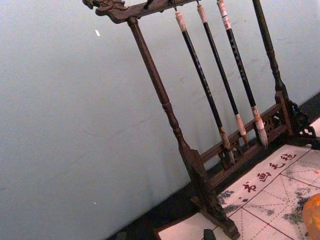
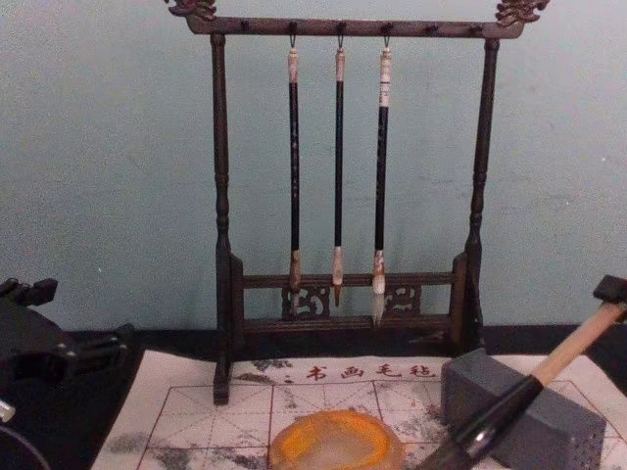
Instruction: Pick up the brush from the inkstone, write on the paper, then place the brush back to its original position.
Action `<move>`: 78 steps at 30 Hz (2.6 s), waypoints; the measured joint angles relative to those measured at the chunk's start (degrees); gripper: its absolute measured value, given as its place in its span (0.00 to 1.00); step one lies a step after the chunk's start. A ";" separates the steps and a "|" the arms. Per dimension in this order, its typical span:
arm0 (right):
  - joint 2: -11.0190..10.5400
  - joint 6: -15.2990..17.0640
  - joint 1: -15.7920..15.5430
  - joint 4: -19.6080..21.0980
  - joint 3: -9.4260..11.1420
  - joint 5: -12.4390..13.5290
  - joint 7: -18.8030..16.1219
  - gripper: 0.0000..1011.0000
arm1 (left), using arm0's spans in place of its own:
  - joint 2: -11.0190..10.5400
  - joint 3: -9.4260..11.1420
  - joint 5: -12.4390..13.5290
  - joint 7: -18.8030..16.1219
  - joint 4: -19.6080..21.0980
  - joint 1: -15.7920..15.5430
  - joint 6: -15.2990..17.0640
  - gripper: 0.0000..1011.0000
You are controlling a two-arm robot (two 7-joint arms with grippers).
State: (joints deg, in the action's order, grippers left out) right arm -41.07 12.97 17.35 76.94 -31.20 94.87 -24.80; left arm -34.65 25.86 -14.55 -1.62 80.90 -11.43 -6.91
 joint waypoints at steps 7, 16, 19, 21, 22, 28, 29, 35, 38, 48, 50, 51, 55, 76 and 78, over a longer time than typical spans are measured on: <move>2.42 -0.29 1.63 -2.38 -0.14 0.38 1.32 0.20 | 0.00 0.00 0.00 0.00 0.00 0.00 0.00 0.99; 4.30 -0.63 3.15 -4.41 -0.37 0.29 2.71 0.20 | 0.00 0.00 0.00 0.00 0.00 0.00 0.00 0.99; 4.90 -0.76 3.60 -5.02 -0.43 0.17 3.14 0.20 | 0.00 0.00 0.00 0.00 0.00 0.00 0.00 0.99; 5.51 -0.89 3.96 -5.56 -0.43 0.11 3.49 0.20 | 0.00 0.00 0.00 0.00 0.00 0.00 0.00 0.99; 5.70 -0.93 4.06 -5.72 -0.43 0.08 3.58 0.20 | 0.00 0.00 0.00 0.00 0.00 0.00 0.00 0.99; 7.15 -1.12 5.00 -7.03 -0.31 0.04 4.26 0.20 | 0.00 0.00 0.00 0.00 0.00 0.00 0.00 0.99; 7.33 -1.14 5.11 -7.21 -0.30 0.03 4.31 0.20 | 0.00 0.00 0.00 0.00 0.00 0.00 0.00 0.99; 8.90 -1.59 6.09 -8.54 -0.23 -0.38 4.73 0.20 | 0.00 0.00 0.00 0.00 0.00 0.00 0.00 0.99; 9.79 -2.00 6.60 -9.13 -0.25 -0.91 5.21 0.20 | 0.00 0.00 0.00 0.00 0.00 0.00 0.00 0.99; 12.19 -3.29 7.57 -10.39 -0.36 -3.14 6.97 0.20 | 0.00 0.00 0.00 0.00 0.00 0.00 0.00 0.99; 12.56 -3.45 7.70 -10.55 -0.36 -3.68 7.19 0.20 | 0.00 0.00 0.00 0.00 0.00 0.00 0.00 0.99; 12.67 -3.48 7.73 -10.60 -0.34 -3.85 7.24 0.20 | 0.00 0.00 0.00 0.00 0.00 0.00 0.00 0.99; 13.09 -3.53 7.81 -10.71 -0.22 -4.65 7.41 0.20 | 0.00 0.00 0.00 0.00 0.00 0.00 0.00 0.99; 15.51 -4.52 7.24 -10.69 1.12 -7.58 8.98 0.20 | 0.00 0.00 0.00 0.00 0.00 0.00 0.00 0.99; 15.65 -4.60 7.19 -10.75 1.20 -7.85 9.03 0.20 | 0.00 0.00 0.00 0.00 0.00 0.00 0.00 0.99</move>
State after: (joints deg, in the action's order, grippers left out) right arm -25.42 8.37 24.54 66.19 -30.00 87.02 -15.78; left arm -34.65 25.86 -14.55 -1.62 80.90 -11.43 -6.91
